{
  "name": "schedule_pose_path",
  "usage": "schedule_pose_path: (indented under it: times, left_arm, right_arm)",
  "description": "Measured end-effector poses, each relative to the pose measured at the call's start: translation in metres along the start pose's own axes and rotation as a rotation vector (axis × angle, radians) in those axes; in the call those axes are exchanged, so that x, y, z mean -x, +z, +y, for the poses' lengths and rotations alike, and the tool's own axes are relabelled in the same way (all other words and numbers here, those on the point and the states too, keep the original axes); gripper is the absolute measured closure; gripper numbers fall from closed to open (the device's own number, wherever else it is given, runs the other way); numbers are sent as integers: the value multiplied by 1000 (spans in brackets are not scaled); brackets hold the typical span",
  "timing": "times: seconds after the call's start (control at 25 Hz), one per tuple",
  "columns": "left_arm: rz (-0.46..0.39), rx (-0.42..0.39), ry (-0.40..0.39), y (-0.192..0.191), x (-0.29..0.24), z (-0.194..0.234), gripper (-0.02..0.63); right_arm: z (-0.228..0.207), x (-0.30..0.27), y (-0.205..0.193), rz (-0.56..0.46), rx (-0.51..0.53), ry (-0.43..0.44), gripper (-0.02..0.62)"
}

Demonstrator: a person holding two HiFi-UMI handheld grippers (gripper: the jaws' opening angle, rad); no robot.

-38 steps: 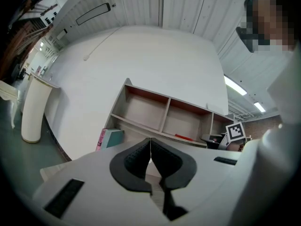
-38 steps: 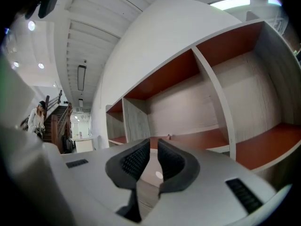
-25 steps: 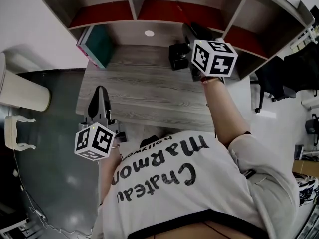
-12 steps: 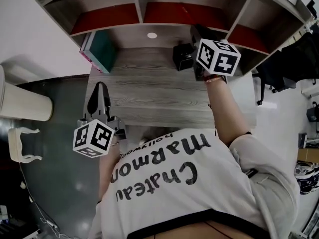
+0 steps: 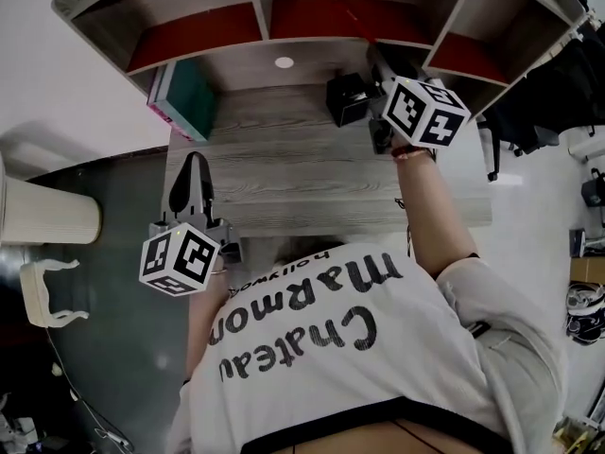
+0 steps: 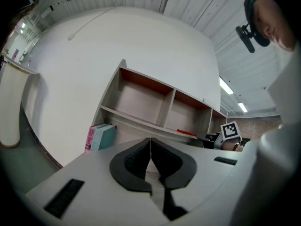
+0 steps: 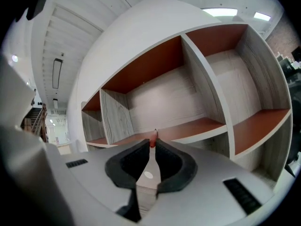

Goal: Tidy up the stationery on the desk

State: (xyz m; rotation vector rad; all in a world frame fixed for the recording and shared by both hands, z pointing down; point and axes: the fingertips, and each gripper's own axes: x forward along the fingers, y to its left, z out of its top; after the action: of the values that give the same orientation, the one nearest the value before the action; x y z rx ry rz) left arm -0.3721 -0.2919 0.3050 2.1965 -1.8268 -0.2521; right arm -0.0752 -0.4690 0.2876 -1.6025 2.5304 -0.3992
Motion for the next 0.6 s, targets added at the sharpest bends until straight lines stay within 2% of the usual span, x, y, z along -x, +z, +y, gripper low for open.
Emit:
schedule_pose_path:
  times: [0.12, 0.4, 0.6]
  left_arm:
    - [18, 5, -39, -4, -10, -5, 589]
    - [60, 5, -150, -12, -34, -30, 589]
    - [93, -1, -238, -17, -51, -49, 589]
  right_arm:
    - [-2, 13, 4, -28, -42, 1, 546]
    - [3, 48, 0, -27, -42, 38, 546]
    - [10, 75, -2, -38, -91, 53, 548]
